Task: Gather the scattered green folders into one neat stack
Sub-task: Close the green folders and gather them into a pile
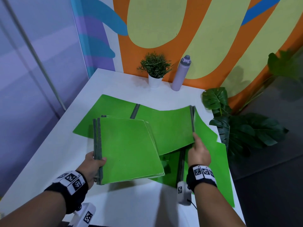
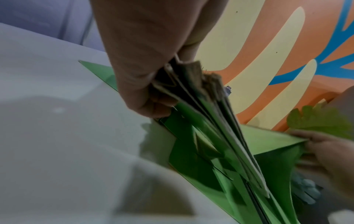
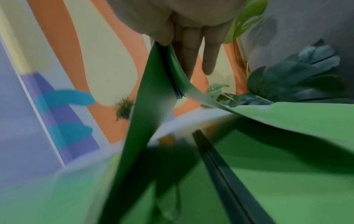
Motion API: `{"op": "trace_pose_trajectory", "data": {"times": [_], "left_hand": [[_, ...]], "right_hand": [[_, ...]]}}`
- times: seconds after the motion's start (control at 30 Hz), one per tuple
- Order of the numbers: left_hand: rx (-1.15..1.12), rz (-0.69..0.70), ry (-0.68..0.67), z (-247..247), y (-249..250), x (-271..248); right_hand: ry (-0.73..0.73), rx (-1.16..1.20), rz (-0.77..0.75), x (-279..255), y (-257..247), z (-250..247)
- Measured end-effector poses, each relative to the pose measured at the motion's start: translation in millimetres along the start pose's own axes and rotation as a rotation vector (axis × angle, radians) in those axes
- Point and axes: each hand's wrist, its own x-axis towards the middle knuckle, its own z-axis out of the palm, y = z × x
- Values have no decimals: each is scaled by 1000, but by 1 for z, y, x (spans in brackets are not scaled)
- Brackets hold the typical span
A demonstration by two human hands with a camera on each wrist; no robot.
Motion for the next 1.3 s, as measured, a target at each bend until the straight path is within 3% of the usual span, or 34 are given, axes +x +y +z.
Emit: {"op": "trace_pose_trajectory", "data": {"times": [0.1, 0.17, 0.27, 0.33, 0.43, 0.5, 0.6, 0.67, 0.73, 0.83, 0.93, 1.0, 1.13, 1.3], "left_hand": [[22, -3, -12, 3, -2, 0], [54, 11, -24, 6, -1, -1], [39, -33, -64, 9, 2, 0], [-6, -63, -75, 13, 5, 0], [-85, -116, -106, 17, 9, -3], [-76, -138, -114, 19, 8, -3], [126, -73, -28, 20, -7, 9], [185, -25, 1, 24, -12, 11], [174, 13, -7, 29, -6, 5], [145, 84, -76, 31, 3, 2], [151, 130, -242, 29, 17, -5], [177, 118, -357, 29, 23, -6], [312, 67, -432, 37, 22, 16], [855, 73, -428, 62, 15, 54]], "right_hand": [[224, 250, -168, 2, -32, -10], [267, 302, -308, -5, -52, -11], [258, 238, -684, -27, -71, 1], [119, 182, -910, -50, -70, 18], [-168, 86, -1098, -91, -51, 48], [-336, 29, -1160, -113, -32, 64], [-599, -84, -1233, -124, -15, 72], [-670, -146, -1264, -120, -15, 69], [-540, -123, -1155, -107, -15, 66], [-372, -68, -632, -70, -12, 58], [-457, 68, -83, -36, -8, 43], [-532, 290, 143, -24, -2, 37], [-465, 612, 456, -13, 22, 35], [-459, 619, 566, -12, 37, 37]]}}
